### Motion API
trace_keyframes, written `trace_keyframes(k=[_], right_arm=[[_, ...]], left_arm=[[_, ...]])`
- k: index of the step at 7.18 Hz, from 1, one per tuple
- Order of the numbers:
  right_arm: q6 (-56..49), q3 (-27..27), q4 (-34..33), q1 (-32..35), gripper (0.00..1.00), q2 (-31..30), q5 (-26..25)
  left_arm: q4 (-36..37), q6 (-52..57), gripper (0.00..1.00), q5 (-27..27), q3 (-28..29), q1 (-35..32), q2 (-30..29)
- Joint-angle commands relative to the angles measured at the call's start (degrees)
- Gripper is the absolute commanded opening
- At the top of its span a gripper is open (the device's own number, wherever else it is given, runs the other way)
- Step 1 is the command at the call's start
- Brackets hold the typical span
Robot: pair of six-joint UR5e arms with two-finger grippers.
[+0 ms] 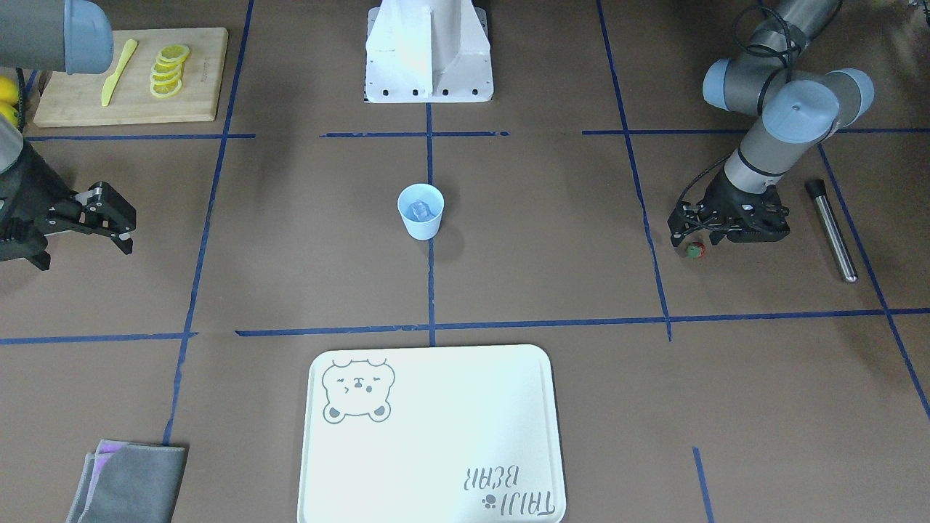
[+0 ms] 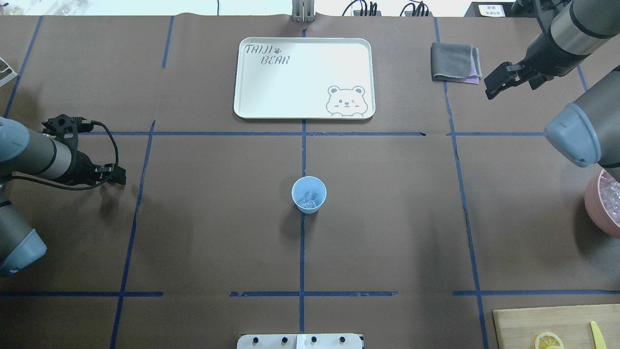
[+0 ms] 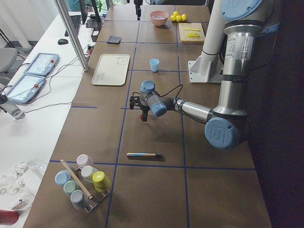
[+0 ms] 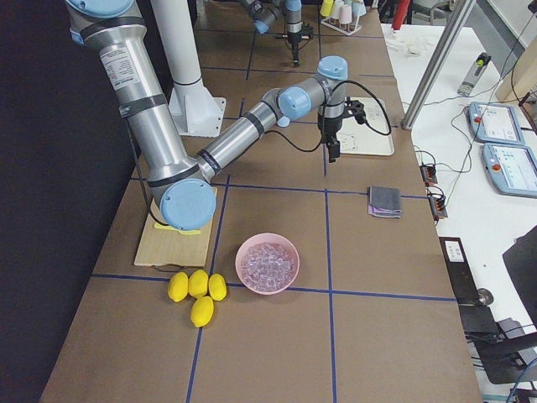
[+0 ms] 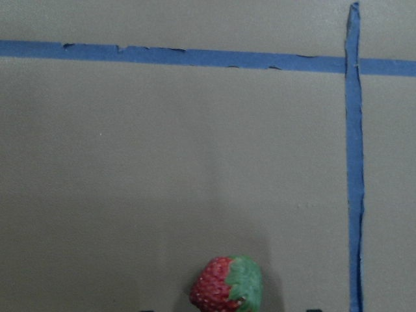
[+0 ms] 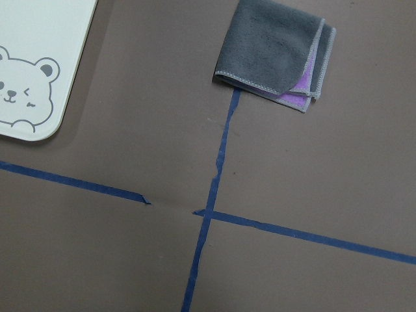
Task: Mash ice and strawberries in cup
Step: 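Lower the left gripper onto the strawberry and close on it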
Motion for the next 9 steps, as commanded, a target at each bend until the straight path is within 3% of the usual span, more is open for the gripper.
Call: trace_keyframes(k=[1, 9], right_arm=[[-0.1, -0.1, 0.0, 0.0, 0.99, -0.2, 0.0], [0.2, 0.0, 0.0, -0.1, 0.99, -0.3, 0.0]], left_arm=[[0.0, 0.0, 0.77, 0.0, 0.2, 0.0, -0.3], [0.1, 0.3, 0.71, 1.4, 0.6, -0.4, -0.6]])
